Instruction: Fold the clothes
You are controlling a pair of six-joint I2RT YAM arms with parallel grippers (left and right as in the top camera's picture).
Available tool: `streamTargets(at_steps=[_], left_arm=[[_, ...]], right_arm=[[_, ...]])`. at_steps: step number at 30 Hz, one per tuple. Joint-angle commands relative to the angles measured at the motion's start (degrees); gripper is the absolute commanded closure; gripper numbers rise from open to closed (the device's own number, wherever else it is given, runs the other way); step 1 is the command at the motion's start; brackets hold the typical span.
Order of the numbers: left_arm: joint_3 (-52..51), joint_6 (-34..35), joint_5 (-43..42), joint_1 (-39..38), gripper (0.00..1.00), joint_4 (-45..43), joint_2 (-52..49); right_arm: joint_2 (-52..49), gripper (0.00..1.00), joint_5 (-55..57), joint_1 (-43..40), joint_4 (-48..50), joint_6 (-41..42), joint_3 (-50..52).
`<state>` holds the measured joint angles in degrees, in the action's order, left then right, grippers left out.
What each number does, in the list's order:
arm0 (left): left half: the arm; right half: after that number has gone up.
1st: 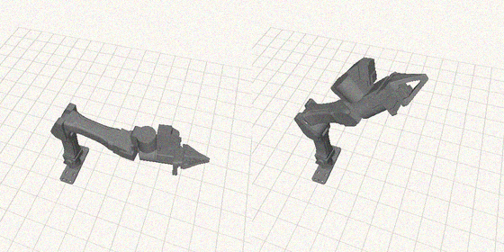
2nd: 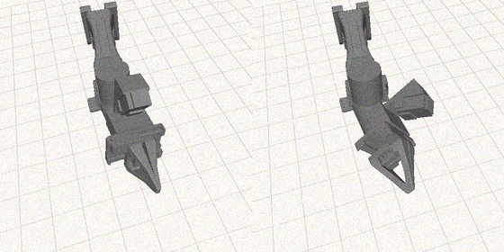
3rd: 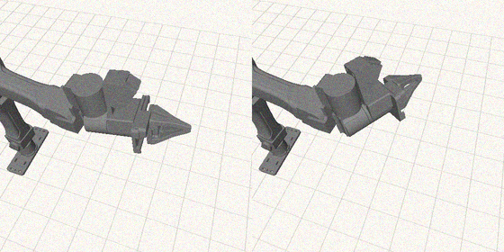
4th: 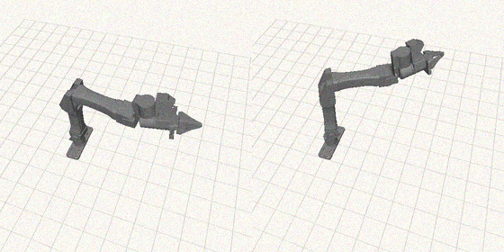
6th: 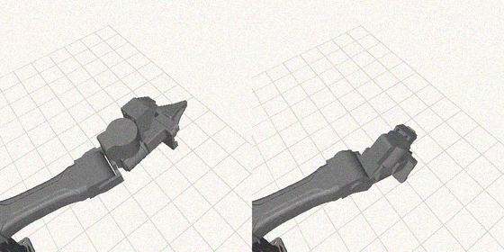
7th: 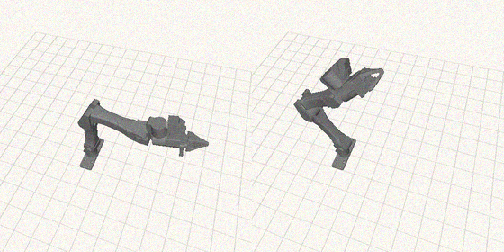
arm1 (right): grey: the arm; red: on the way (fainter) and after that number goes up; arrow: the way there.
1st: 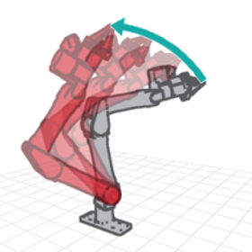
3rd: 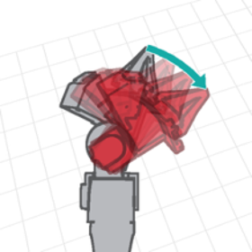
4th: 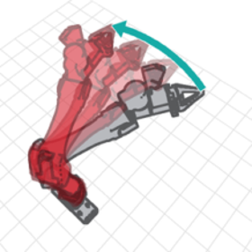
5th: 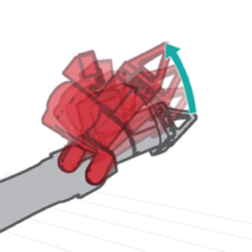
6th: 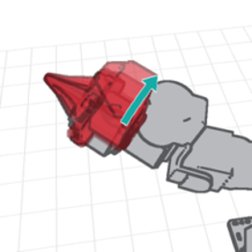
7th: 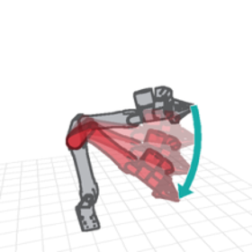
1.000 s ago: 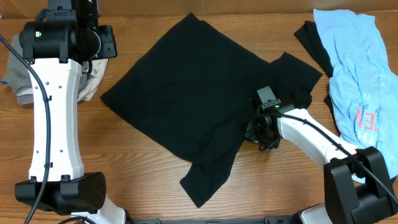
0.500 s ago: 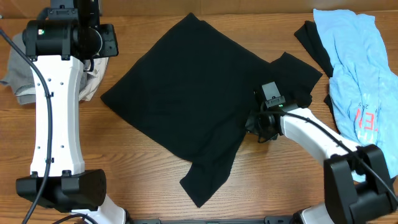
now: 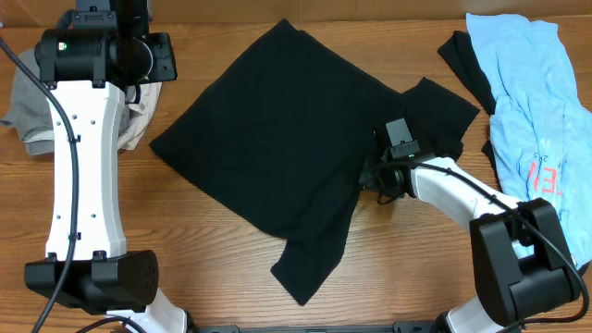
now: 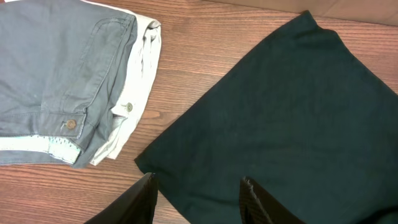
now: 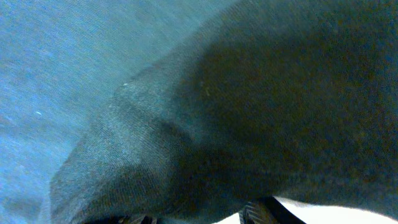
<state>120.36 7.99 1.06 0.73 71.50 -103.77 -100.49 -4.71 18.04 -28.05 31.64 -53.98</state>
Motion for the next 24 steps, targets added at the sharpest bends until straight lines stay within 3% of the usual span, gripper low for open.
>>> streamTargets(at_steps=[1, 6, 14, 24], left_arm=[[0.22, -0.24, -0.72, -0.76, 0.55, -0.17, -0.81], [0.22, -0.24, -0.74, -0.79, 0.54, 0.09, -0.81], [0.22, -0.24, -1.14, -0.79, 0.55, 0.24, -0.81], [0.22, -0.28, -1.09, -0.76, 0.54, 0.22, -0.81]], right_arm=[[-2.21, 0.56, 0.02, -0.07, 1.11, -1.92, 0.76], [-3.65, 0.59, 1.03, -0.07, 0.48, -2.10, 0.79], [-3.80, 0.96, 1.75, -0.55, -6.16, 1.44, 0.76], [-3.39, 0.96, 5.14, -6.12, -18.29, 4.85, -1.86]])
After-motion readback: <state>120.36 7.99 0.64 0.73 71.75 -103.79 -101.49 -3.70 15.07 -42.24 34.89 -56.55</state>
